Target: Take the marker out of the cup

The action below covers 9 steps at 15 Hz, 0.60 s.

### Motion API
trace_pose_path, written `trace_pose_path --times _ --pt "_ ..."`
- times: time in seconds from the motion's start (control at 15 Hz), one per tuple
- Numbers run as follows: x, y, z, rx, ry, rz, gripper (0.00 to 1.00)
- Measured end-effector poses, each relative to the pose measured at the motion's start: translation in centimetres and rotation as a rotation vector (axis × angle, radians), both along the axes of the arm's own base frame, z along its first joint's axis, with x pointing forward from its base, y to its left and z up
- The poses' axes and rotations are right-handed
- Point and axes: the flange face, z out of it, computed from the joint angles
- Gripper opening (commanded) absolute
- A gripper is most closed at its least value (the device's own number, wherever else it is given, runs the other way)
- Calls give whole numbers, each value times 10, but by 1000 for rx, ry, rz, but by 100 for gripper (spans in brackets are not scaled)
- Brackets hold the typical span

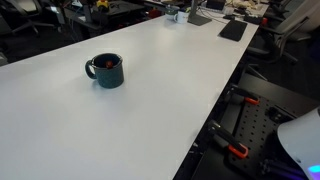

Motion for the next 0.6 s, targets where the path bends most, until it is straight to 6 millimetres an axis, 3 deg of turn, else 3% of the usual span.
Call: trace_pose_path --times 0.27,0.6 --pt "3 5 -22 8 -2 -3 100" --pt "2 25 -47 23 -19 -1 100"
